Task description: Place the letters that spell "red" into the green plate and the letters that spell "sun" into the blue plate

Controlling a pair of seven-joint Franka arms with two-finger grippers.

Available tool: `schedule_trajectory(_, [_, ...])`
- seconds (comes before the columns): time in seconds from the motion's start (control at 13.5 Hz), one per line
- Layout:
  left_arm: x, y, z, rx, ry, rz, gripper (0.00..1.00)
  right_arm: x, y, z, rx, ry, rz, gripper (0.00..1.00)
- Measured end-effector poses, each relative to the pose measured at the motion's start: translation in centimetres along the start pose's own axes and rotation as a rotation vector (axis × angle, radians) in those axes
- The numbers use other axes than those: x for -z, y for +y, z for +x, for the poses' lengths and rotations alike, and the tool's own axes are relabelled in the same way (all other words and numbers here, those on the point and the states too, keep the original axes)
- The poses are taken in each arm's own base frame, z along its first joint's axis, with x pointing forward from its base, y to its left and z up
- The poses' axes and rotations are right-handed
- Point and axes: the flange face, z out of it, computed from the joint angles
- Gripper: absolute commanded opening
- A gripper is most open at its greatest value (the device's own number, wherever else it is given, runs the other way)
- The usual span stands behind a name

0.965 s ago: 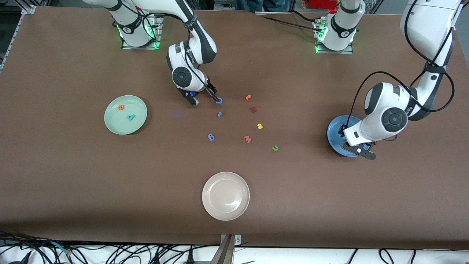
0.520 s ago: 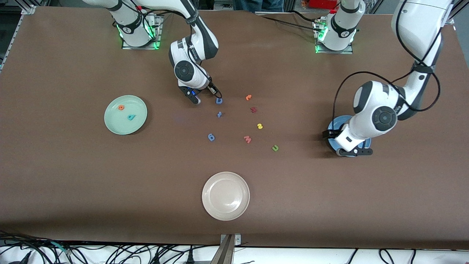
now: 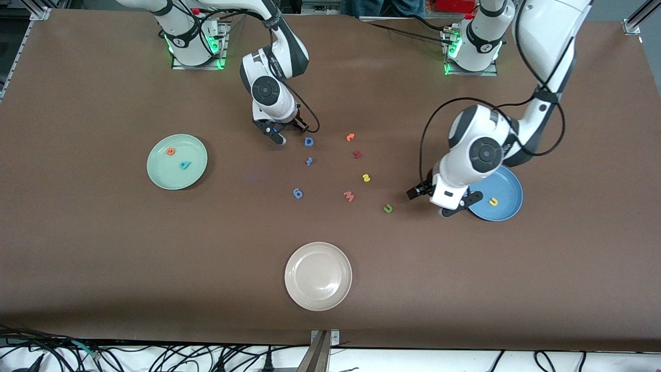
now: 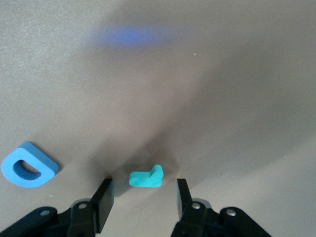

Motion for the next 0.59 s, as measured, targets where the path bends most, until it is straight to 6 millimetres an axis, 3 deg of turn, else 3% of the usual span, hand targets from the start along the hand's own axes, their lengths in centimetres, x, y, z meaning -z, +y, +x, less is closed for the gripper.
schedule_trajectory(0.22, [-1.9, 3.2, -1.3, 0.126, -0.005, -0.023, 1.0, 0.0, 0.5, 0.0, 0.0, 0.0, -0.004, 0.48])
schedule_trajectory(0.45, [-2.8, 6.2, -0.8, 0.222, -0.009, -0.052, 1.0, 0.0, 0.6, 0.0, 0.006, 0.004, -0.007, 0.43])
schedule_trajectory(0.59, [-4.2, 6.9, -0.1, 0.254, -0.007, -0.049, 1.0, 0.1, 0.6, -0.1, 0.008, 0.006, -0.007, 0.41])
